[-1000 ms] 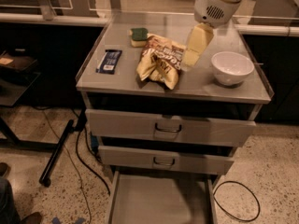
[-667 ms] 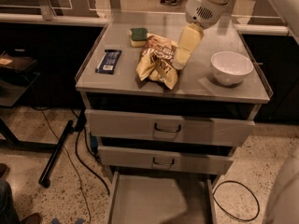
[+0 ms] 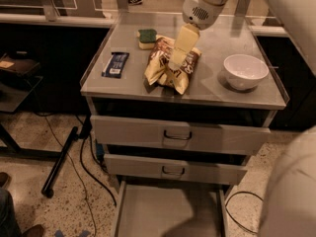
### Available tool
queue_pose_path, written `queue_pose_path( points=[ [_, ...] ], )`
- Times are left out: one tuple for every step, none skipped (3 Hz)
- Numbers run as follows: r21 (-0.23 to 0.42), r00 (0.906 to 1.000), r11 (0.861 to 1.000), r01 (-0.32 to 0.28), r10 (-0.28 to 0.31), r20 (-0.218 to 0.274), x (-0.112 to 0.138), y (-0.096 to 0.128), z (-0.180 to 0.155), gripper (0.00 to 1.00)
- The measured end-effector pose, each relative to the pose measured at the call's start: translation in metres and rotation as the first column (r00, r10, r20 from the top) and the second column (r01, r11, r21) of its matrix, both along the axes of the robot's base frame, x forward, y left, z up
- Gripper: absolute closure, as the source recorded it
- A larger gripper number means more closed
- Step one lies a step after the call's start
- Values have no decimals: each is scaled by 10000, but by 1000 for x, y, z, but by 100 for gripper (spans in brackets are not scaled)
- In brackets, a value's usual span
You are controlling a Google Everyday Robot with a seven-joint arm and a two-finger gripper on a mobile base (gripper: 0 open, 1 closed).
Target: Place brown chip bag into bottom drawer
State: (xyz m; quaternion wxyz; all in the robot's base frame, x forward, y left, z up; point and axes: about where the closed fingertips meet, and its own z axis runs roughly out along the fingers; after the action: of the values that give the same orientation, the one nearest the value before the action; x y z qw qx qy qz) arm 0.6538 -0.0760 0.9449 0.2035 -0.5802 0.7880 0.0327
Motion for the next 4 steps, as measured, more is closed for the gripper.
queue_pose_path(
  points=[
    [157, 9997, 9997, 181, -178, -166, 22, 21, -11, 0],
    [251, 9969, 9984, 500, -484, -617, 38, 31, -38, 0],
    [293, 9909, 9963, 807, -770, -1100, 49, 34, -69, 0],
    [297, 9869, 9948, 971, -924, -1325, 55, 35, -88, 0]
  ],
)
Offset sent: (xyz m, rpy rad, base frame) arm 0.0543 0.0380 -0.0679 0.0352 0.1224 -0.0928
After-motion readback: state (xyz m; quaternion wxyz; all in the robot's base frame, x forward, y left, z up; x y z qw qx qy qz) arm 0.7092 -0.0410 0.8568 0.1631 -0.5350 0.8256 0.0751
